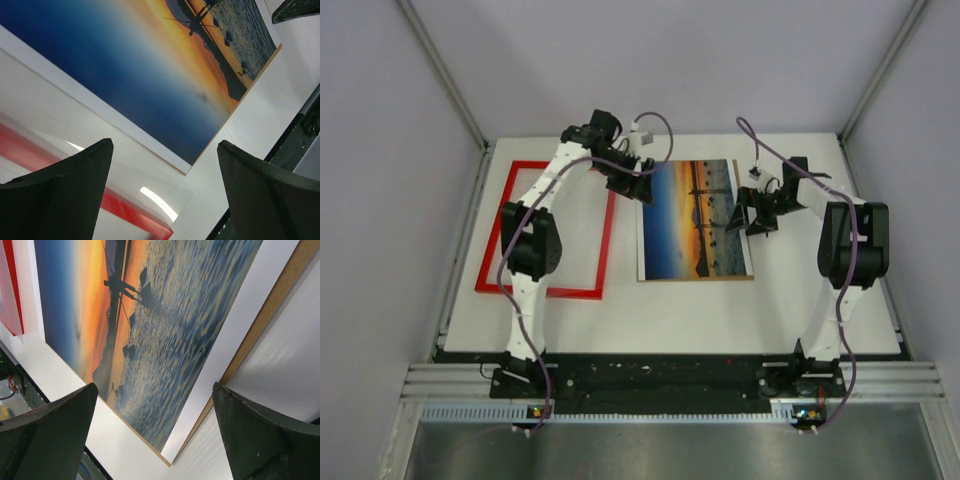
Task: Take the photo out of the frame
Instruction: Place the photo frame item at the center of the board.
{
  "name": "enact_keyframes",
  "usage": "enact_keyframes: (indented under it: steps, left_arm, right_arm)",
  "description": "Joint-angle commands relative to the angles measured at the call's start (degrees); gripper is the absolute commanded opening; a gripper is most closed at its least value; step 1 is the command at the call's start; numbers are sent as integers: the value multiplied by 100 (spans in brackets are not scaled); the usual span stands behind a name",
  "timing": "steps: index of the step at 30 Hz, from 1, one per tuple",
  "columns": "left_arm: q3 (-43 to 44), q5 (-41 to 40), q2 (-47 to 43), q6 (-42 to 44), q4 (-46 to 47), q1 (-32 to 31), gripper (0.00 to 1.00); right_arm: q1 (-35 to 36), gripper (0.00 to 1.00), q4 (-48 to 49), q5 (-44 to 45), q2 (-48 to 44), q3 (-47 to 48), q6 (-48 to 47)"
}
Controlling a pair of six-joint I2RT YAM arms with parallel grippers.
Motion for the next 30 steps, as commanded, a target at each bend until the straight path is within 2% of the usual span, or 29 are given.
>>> enact_keyframes:
  steps: [1, 11, 17, 24, 30]
  left_arm:
    - [286, -251, 419, -506, 574, -289, 92]
    - [181, -682, 1175, -910, 996, -781, 93]
    - [-91, -744, 1211, -910, 1234, -817, 93]
    - [-135, -691, 1369, -1130, 1243, -852, 93]
    - [-249, -673, 1369, -1191, 1331, -896, 93]
  right_arm:
    - [-48, 99, 178, 176, 92, -23, 45]
    - [-162, 99, -155, -218, -189, -207, -77]
    - [-320, 99, -1691, -843, -531, -260, -1333]
    - [-355, 99, -2817, -1098, -857, -419, -2362]
    - [-355, 99, -2784, -1045, -726, -883, -2451]
